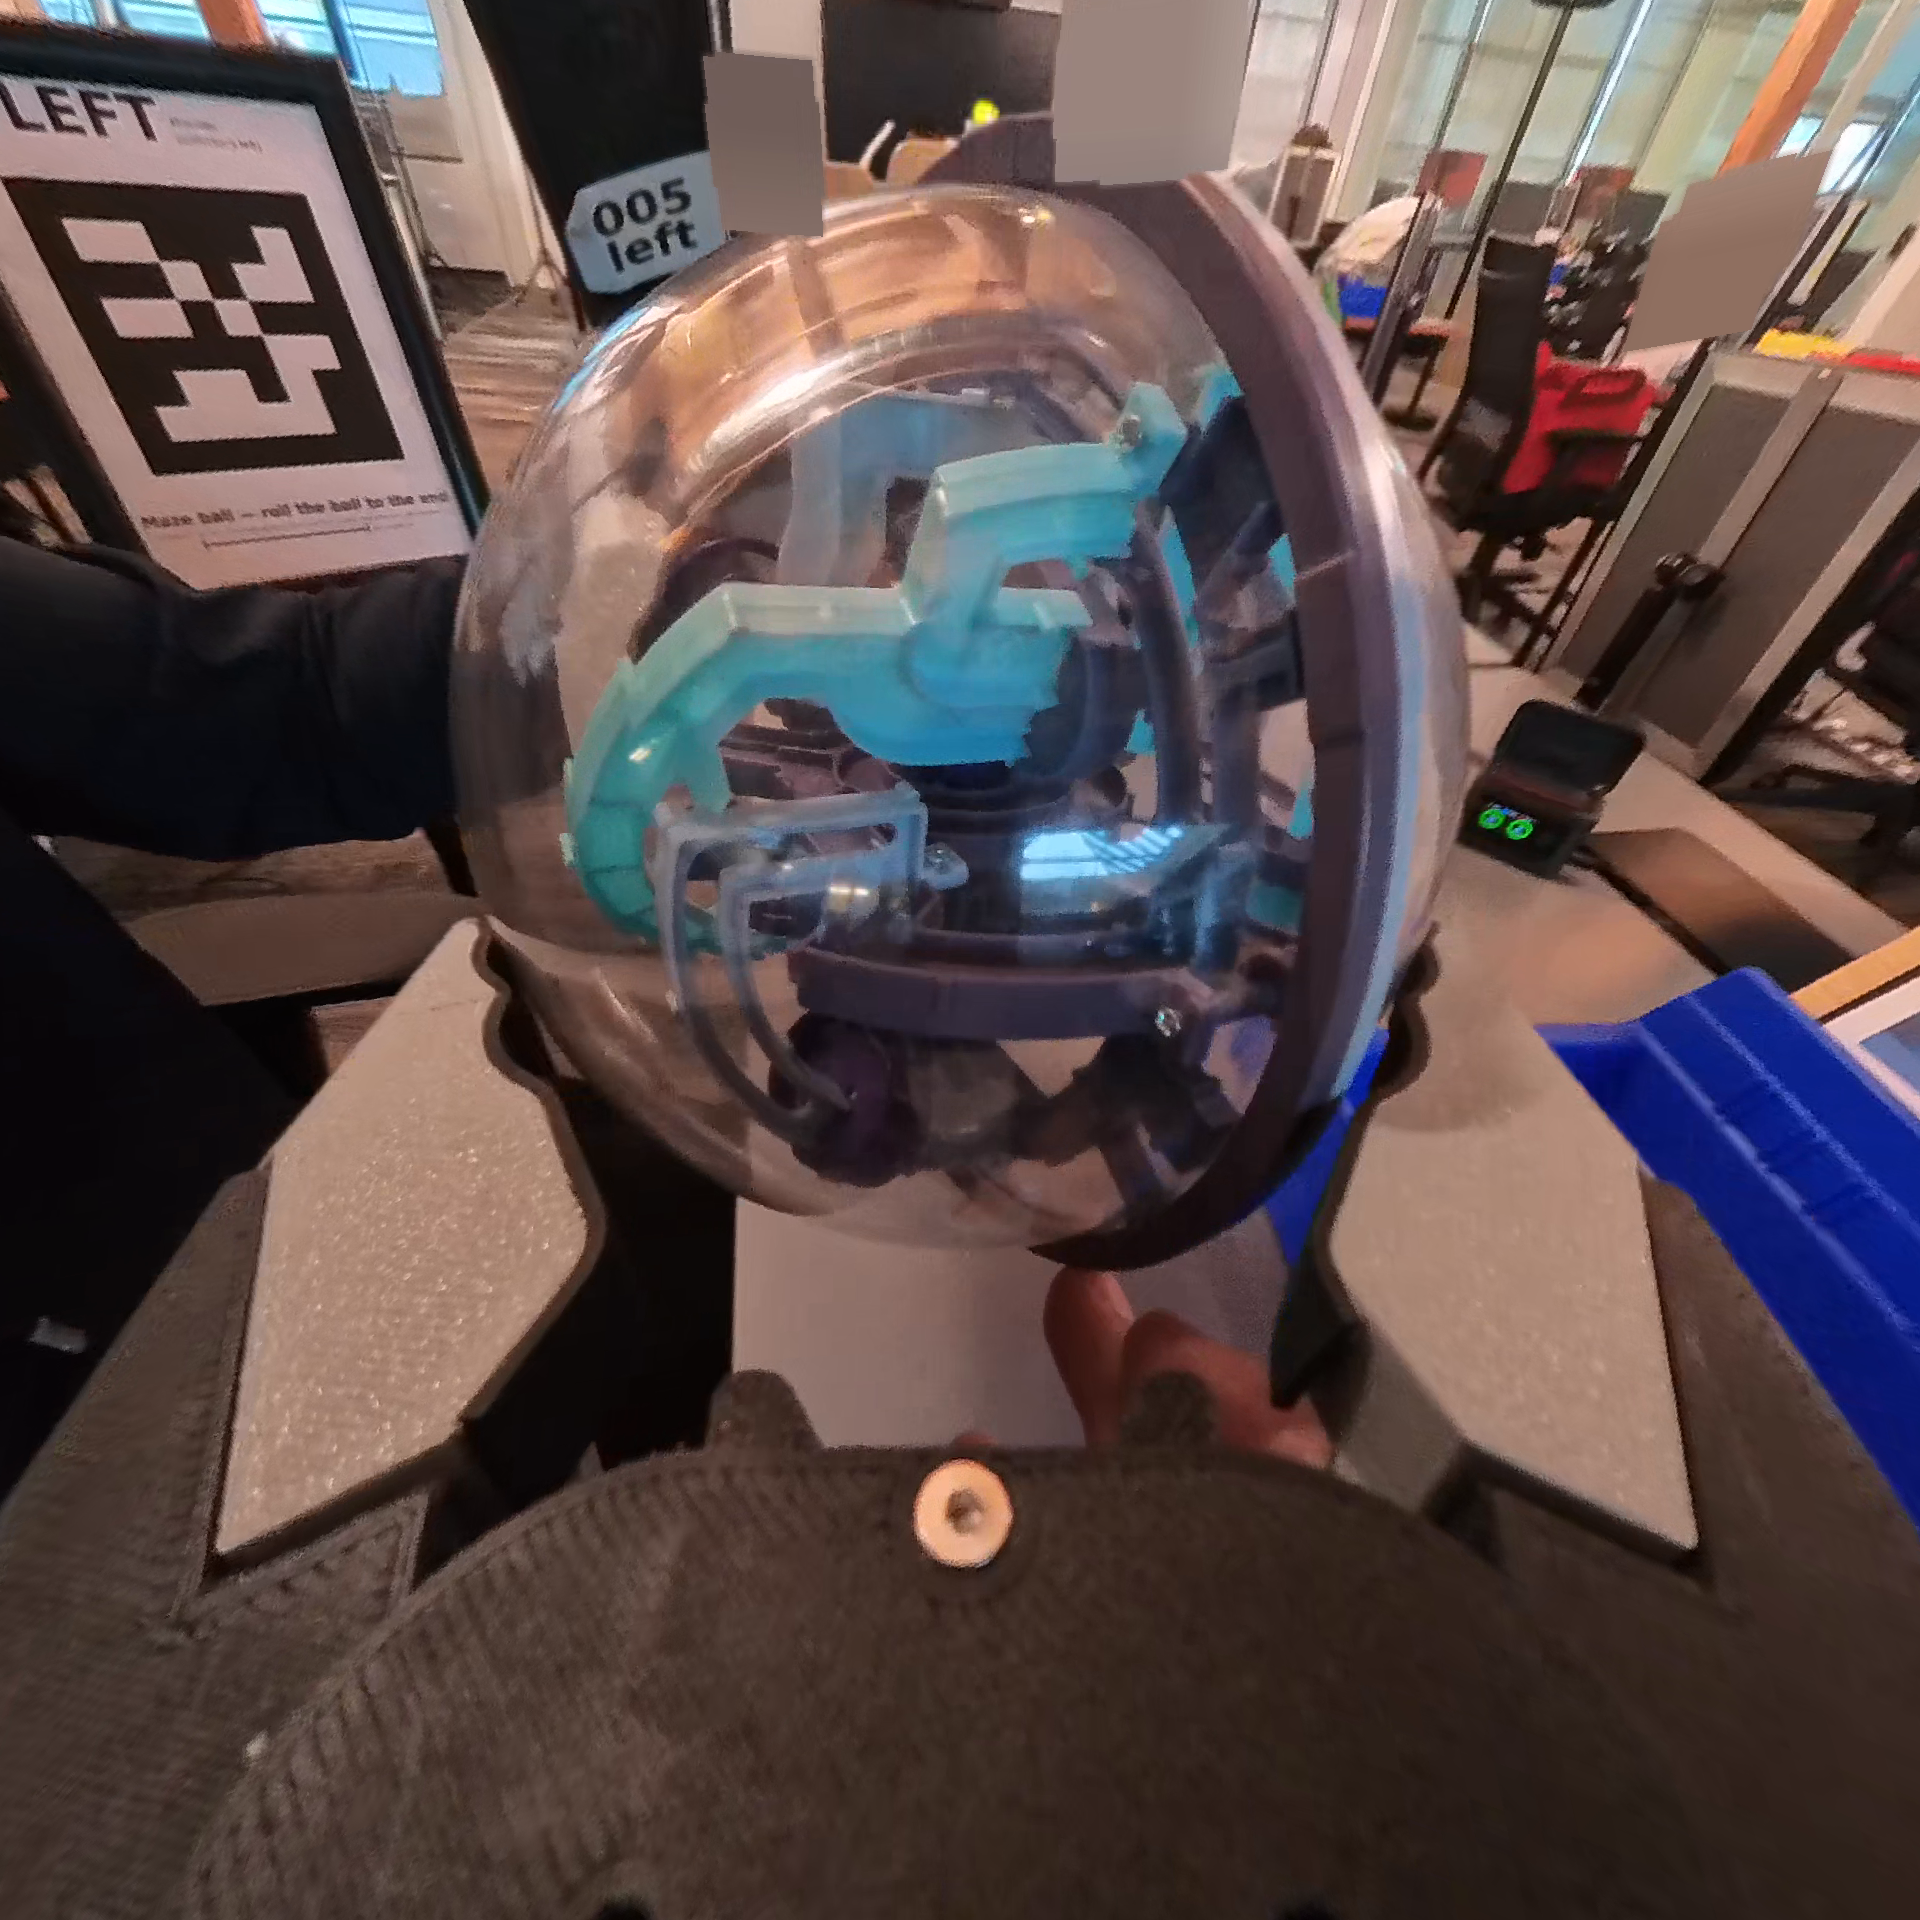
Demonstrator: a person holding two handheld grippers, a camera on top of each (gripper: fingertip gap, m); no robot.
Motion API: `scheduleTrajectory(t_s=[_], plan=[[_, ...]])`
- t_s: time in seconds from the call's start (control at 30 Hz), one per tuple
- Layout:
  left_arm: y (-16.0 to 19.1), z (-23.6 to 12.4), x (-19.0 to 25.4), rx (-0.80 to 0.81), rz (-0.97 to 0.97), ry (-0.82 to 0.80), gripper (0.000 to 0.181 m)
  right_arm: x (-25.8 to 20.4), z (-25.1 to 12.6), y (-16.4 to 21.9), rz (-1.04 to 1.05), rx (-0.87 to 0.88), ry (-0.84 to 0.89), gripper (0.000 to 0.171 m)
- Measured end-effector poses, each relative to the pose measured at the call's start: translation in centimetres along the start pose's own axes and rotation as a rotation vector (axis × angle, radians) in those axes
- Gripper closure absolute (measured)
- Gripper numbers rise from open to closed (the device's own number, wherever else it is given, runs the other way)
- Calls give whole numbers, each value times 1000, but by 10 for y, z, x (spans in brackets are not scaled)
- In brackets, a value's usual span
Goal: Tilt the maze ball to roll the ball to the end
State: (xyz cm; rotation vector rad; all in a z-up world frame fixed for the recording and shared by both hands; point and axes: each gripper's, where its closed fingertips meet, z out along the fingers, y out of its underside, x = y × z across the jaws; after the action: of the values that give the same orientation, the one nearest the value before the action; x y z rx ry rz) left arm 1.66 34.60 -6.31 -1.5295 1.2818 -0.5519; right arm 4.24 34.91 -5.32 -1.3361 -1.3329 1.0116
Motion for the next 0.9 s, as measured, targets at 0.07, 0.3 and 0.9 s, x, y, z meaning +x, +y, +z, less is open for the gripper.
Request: scheduleTrajectory(t_s=[0.07, 0.3, 0.9], plan=[[5, 3, 4, 2, -41, 11, 45, -2, 0, 6, 35, -17, -13, 15], [21, 11, 14, 8, -93, 38, 45, -7, 0, 26, 84, -76, -19, 14], [31, 2, 27, 0, -159, 88, 44, -27, 18, 56, 274, 57, -95, 14]])
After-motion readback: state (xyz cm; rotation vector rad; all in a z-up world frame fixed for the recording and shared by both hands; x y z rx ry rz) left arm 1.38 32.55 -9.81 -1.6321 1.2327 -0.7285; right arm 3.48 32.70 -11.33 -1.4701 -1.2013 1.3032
